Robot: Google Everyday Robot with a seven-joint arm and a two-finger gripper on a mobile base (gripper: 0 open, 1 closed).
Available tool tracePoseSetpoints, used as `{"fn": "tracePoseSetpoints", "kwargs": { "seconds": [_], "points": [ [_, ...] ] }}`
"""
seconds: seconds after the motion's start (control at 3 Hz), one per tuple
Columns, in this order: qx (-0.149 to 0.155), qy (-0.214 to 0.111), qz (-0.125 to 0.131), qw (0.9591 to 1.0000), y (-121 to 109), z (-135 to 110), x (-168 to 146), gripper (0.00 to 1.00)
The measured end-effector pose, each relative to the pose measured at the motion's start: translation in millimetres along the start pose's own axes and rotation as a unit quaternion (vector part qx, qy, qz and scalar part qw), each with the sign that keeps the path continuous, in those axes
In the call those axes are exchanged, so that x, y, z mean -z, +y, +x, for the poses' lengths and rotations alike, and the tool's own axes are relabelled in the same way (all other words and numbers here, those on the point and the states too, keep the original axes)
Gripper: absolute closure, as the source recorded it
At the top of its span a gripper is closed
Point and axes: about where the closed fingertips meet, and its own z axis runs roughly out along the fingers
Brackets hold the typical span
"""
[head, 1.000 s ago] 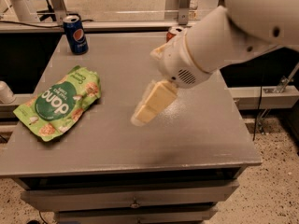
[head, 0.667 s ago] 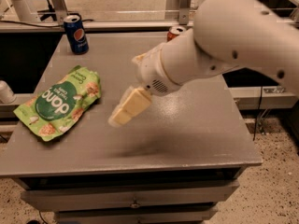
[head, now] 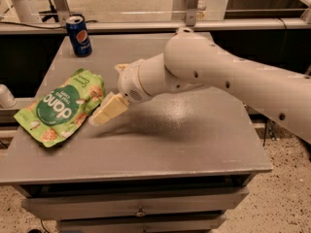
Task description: Pick green rice chip bag
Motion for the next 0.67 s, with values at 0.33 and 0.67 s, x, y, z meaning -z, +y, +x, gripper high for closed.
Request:
{"fn": "tracePoseSetpoints", "kwargs": {
  "seconds": [0.33,0.67],
  "points": [
    [0.002,-0.022,0.002,0.9998,-19.3,-3.3,-29.4,0.00],
    [0.004,-0.034,0.001,0.9994,-29.7,-8.0,-48.3,0.18]
  ]
}}
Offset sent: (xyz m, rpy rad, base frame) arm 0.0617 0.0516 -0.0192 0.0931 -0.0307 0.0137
